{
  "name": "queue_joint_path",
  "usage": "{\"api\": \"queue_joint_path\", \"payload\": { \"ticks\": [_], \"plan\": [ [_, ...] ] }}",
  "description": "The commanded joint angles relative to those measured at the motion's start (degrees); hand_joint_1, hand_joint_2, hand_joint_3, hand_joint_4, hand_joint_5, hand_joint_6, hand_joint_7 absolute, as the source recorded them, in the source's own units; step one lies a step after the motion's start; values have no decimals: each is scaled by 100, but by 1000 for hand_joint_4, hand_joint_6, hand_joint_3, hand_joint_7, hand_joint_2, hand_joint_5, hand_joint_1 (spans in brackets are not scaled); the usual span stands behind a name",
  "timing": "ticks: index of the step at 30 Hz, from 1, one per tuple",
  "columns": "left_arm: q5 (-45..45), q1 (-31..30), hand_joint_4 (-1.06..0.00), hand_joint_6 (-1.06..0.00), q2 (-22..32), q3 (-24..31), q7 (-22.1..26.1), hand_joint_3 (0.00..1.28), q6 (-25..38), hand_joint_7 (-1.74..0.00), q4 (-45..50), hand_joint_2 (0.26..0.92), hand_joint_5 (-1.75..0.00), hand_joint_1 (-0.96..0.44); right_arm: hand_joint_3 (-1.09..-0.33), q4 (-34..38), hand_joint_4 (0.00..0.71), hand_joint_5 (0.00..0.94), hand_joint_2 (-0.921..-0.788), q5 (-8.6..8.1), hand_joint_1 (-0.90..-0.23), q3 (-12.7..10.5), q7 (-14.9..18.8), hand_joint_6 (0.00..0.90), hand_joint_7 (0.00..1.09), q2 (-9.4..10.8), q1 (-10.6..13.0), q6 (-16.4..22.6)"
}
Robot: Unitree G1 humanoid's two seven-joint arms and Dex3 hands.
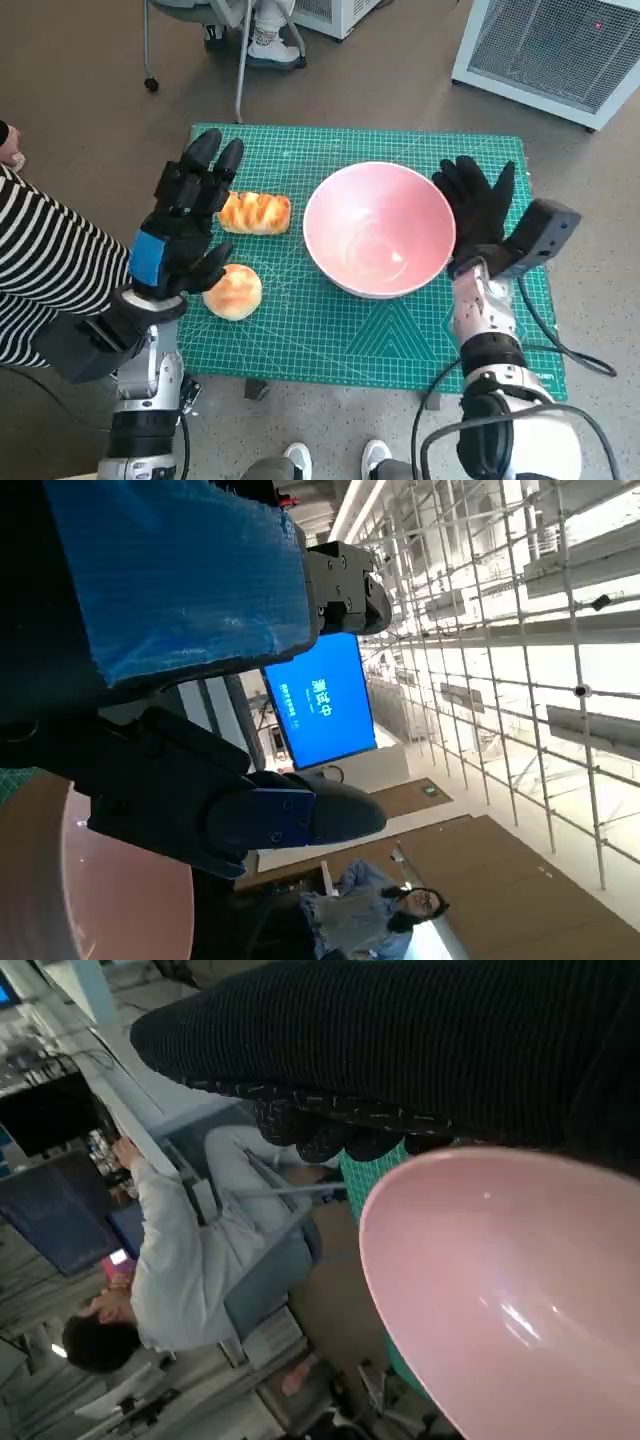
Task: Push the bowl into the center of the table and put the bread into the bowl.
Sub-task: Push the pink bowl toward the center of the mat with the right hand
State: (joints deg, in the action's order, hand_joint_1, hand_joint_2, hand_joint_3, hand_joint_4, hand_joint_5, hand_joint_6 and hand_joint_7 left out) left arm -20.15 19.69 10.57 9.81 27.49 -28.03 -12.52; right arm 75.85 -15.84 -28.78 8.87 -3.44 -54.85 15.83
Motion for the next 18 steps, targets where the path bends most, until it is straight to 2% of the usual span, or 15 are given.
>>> {"api": "queue_joint_path", "payload": {
  "ticks": [1, 6, 10, 18],
  "plan": [
    [79, -29, -137, -8, -5, -24, -36, 378, 3, -404, 32, 921, -34, -658, -760, 90, 129, 23, -921, -84, -681, -97, -192, 217, 205, 181, -38, -158],
    [105, 1, -134, -5, -35, -50, -53, 386, -25, -397, -58, 921, -27, -654, -755, 84, 135, 17, -921, -41, -675, -87, -254, 223, 191, 185, -77, -181],
    [108, 43, -132, -4, -73, -75, -48, 393, -28, -392, -163, 921, -22, -651, -760, 57, 131, 11, -921, 68, -669, 20, -197, 214, 176, 109, -79, -118],
    [32, 82, -130, -4, -102, -130, -7, 402, 69, -383, -131, 921, -17, -658, -814, -58, 79, 1, -921, 395, -668, 405, 73, 168, 134, -206, -79, 205]
  ]
}}
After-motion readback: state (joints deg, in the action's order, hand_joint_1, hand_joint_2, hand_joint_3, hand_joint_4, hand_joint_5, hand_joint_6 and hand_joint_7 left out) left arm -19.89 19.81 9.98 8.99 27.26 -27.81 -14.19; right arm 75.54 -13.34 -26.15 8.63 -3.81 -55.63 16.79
